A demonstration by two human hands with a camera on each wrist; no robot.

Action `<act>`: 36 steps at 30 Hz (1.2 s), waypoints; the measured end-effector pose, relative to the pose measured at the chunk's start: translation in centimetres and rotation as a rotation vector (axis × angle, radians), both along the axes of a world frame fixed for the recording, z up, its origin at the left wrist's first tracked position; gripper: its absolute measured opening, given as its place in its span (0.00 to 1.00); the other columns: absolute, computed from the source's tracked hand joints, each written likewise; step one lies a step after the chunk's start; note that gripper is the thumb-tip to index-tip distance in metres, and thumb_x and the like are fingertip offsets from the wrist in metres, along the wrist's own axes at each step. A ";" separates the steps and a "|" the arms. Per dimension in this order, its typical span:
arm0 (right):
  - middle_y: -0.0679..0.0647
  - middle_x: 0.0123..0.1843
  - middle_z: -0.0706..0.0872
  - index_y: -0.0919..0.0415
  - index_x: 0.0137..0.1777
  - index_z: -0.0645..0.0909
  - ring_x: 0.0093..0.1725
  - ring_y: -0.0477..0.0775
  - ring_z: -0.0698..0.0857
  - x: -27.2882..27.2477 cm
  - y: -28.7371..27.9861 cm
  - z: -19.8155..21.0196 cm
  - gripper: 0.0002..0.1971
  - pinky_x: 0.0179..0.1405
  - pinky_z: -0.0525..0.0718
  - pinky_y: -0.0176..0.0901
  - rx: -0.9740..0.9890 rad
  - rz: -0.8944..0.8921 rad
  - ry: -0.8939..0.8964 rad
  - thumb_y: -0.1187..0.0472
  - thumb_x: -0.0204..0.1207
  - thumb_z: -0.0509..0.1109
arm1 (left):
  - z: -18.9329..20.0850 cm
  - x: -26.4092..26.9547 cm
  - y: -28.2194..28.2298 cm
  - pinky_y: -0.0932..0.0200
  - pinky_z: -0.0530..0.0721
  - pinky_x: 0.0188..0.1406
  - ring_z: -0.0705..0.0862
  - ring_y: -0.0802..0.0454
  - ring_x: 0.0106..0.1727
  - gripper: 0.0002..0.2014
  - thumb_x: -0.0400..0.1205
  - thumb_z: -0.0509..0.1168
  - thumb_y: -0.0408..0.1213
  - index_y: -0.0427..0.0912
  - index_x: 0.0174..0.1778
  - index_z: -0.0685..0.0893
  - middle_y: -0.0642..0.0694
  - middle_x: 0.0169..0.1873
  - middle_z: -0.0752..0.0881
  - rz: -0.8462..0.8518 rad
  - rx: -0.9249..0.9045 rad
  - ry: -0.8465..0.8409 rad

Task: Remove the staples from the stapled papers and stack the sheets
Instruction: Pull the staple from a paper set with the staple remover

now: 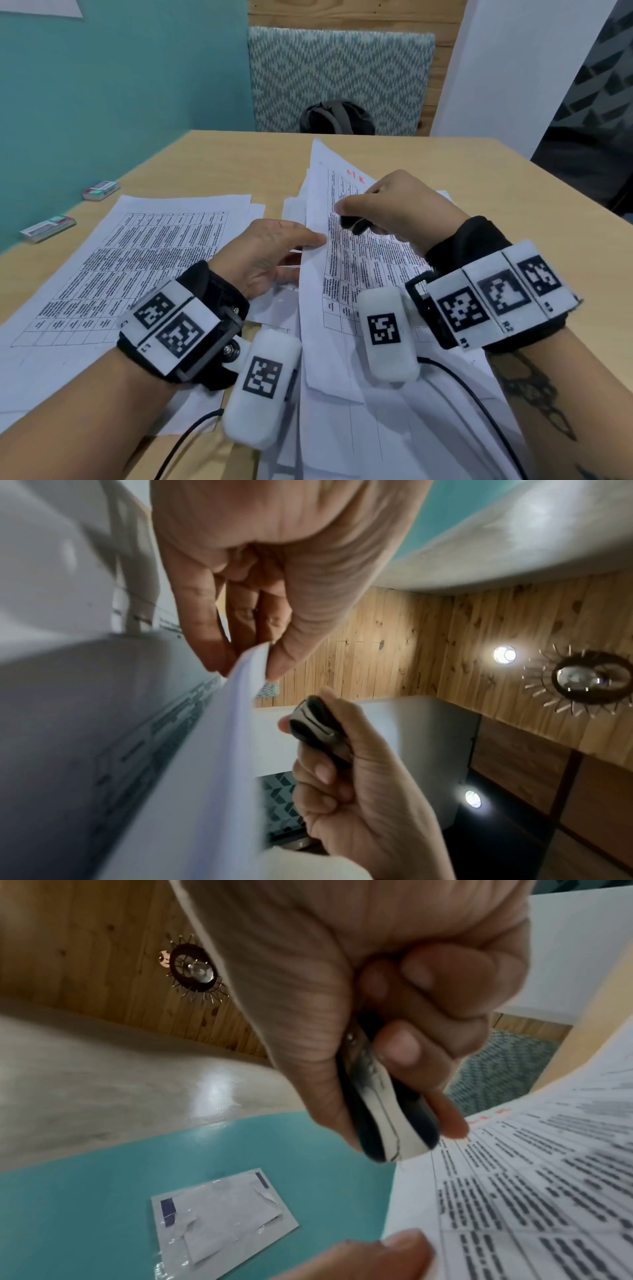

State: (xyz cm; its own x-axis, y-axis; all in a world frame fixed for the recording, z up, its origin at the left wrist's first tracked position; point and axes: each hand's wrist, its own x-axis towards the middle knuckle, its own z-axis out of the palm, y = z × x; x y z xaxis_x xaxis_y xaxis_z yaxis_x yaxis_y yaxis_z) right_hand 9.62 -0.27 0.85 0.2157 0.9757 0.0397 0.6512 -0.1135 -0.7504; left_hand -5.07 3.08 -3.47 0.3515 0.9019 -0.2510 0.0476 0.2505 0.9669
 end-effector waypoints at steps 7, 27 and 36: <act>0.51 0.29 0.80 0.65 0.36 0.83 0.26 0.48 0.72 0.7 -0.3 -0.2 0.16 0.25 0.67 0.39 -0.085 -0.035 -0.159 0.49 0.70 0.74 | 0.0 0.3 -0.1 0.65 0.84 0.22 0.84 0.55 0.25 0.06 0.76 0.67 0.27 0.38 0.34 0.81 0.42 0.34 0.85 0.021 0.005 0.029; 0.43 0.16 0.71 0.62 0.28 0.75 0.21 0.46 0.61 4.6 -3.0 3.2 0.22 0.16 0.58 0.33 0.271 -0.129 0.155 0.46 0.66 0.77 | 11.7 0.4 0.0 0.63 0.86 0.24 0.85 0.51 0.27 0.22 0.64 0.77 0.26 0.23 0.53 0.82 0.38 0.35 0.88 -0.080 0.569 0.488; 0.39 0.15 0.76 0.65 0.38 0.80 0.25 0.47 0.65 5.6 -5.1 2.8 0.19 0.13 0.61 0.26 0.237 -0.090 0.163 0.47 0.68 0.77 | 15.2 -7.2 3.3 0.61 0.85 0.29 0.83 0.49 0.29 0.40 0.52 0.82 0.39 0.25 0.58 0.80 0.33 0.41 0.83 0.006 0.474 0.708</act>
